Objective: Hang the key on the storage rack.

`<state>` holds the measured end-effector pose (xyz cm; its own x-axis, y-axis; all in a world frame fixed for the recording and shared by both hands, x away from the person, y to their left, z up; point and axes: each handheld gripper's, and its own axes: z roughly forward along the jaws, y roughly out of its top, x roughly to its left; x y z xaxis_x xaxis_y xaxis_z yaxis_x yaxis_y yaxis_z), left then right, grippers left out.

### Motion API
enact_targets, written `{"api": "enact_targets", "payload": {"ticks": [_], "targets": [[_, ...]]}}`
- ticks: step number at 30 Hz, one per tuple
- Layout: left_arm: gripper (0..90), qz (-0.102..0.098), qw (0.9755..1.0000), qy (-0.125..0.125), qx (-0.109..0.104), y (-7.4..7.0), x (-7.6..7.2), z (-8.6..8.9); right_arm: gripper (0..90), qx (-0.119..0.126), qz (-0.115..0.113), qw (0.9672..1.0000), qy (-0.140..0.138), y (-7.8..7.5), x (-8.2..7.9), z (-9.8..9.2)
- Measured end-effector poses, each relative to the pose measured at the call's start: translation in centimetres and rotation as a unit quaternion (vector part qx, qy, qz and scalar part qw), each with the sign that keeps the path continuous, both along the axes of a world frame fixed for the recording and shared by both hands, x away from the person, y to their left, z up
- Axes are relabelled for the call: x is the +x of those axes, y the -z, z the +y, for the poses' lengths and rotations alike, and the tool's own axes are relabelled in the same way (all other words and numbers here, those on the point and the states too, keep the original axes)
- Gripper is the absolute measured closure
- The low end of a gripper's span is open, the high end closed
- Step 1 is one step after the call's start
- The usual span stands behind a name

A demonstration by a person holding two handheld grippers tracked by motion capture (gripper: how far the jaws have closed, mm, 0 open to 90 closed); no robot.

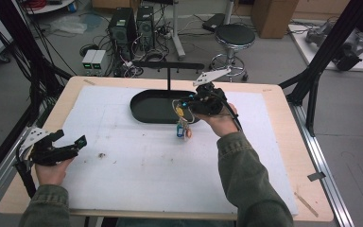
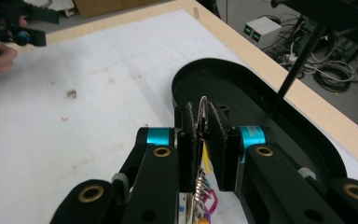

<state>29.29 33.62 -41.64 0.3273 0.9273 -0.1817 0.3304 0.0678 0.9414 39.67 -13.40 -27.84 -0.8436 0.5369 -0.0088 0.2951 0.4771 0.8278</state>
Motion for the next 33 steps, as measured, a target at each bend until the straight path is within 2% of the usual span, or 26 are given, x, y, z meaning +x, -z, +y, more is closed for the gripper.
{"api": "enact_targets", "payload": {"ticks": [3, 10, 13, 18, 20, 22, 25, 28, 33], "targets": [[1.7, 0.002, 1.0, -0.001, 0.003, 0.0, 0.1, 0.0, 82.1, 0.006, 0.001, 1.0, -0.002, -0.3, 0.5, 0.2], [1.7, 0.003, 1.0, 0.001, 0.002, 0.1, 0.1, -0.1, 82.1, 0.002, -0.002, 1.0, -0.004, -1.7, 1.9, 0.7], [1.7, 0.006, 1.0, 0.002, 0.002, 0.1, 0.2, -0.1, 82.1, -0.012, -0.006, 0.9999, -0.009, -2.5, 2.5, 1.4], [1.7, 0.004, 1.0, 0.004, -0.003, 0.1, 0.2, -0.1, 82.1, -0.017, -0.013, 0.9997, -0.011, -3.2, 3.3, 2.0], [1.7, 0.004, 0.9999, 0.008, -0.012, 0.2, 0.3, 0.0, 82.1, -0.007, -0.01, 0.9999, -0.01, -3.3, 3.8, 2.2], [1.7, 0.005, 0.9998, 0.01, -0.018, 0.2, 0.4, 0.0, 82.1, -0.008, -0.007, 0.9999, -0.01, -3.3, 4.2, 2.6], [1.7, 0.007, 0.9997, 0.011, -0.019, 0.3, 0.4, 0.0, 82.1, -0.014, -0.007, 0.9998, -0.008, -3.4, 4.7, 3.1], [1.7, 0.007, 0.9997, 0.011, -0.02, 0.3, 0.5, 0.0, 82.1, -0.011, -0.006, 0.9998, -0.014, -3.6, 5.4, 3.5], [1.7, 0.008, 0.9997, 0.01, -0.02, 0.3, 0.5, 0.0, 82.1, -0.007, -0.002, 1.0, -0.007, -3.9, 6.6, 3.8]]}}
